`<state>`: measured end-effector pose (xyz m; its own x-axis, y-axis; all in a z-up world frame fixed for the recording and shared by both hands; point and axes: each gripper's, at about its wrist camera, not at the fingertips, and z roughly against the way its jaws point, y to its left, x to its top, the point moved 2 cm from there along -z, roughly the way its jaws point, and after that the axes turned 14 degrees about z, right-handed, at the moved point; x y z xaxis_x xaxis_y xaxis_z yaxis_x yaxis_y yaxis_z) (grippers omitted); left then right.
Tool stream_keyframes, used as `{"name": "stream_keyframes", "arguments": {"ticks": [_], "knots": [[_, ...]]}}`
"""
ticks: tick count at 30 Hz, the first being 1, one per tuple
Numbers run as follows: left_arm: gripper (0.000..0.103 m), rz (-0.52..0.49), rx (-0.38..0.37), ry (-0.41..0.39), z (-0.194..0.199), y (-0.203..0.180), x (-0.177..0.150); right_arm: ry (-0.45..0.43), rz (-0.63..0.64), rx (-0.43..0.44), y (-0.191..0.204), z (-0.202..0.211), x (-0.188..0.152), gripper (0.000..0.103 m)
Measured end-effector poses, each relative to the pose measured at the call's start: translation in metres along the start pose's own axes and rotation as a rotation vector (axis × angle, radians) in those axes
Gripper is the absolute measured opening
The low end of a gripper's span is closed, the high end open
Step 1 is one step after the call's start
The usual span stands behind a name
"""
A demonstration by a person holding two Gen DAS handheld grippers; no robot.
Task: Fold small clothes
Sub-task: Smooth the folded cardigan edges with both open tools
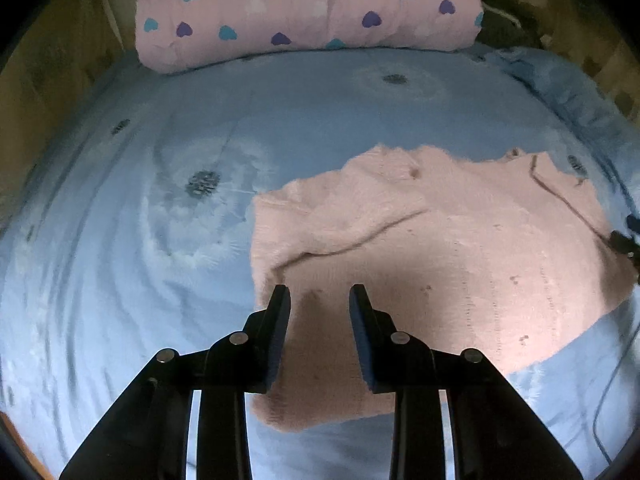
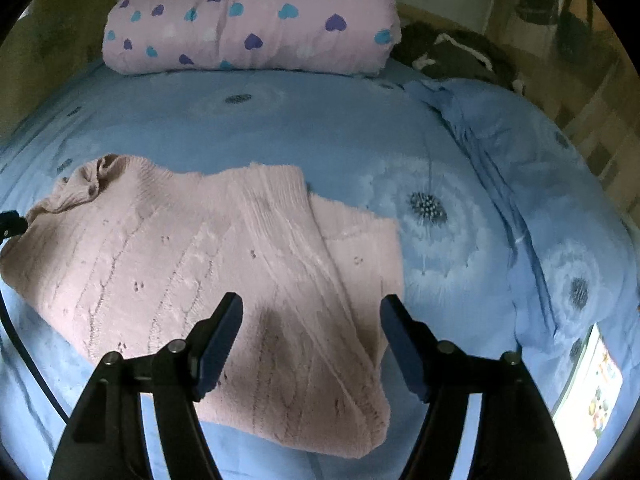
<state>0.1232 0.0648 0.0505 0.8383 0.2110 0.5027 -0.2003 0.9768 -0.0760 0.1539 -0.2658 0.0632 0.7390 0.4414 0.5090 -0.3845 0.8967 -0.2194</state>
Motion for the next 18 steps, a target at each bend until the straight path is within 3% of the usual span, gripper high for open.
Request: {"name": "stream_keyframes", "arguments": {"ticks": [3,9,15,18], "knots": [[0.024,-0.004,-0.041,0.0,-0.002,-0.007,-0.003,0.001,-0.049,-0.001,-0.003,-0.01,-0.007,0.075],[0.024,-0.027,-0.044,-0.029,-0.017,-0.016,0.001,0.008,-0.092,-0.077,-0.013,-0.033,-0.017,0.075],[0.024,0.015,0.131,-0.07,-0.055,0.012,0.014,-0.027,-0.163,-0.054,-0.031,-0.045,-0.023,0.075],[0.024,0.11,0.153,-0.1,-0.056,0.037,0.022,-0.042,-0.192,-0.135,-0.046,-0.041,-0.02,0.075]]}}
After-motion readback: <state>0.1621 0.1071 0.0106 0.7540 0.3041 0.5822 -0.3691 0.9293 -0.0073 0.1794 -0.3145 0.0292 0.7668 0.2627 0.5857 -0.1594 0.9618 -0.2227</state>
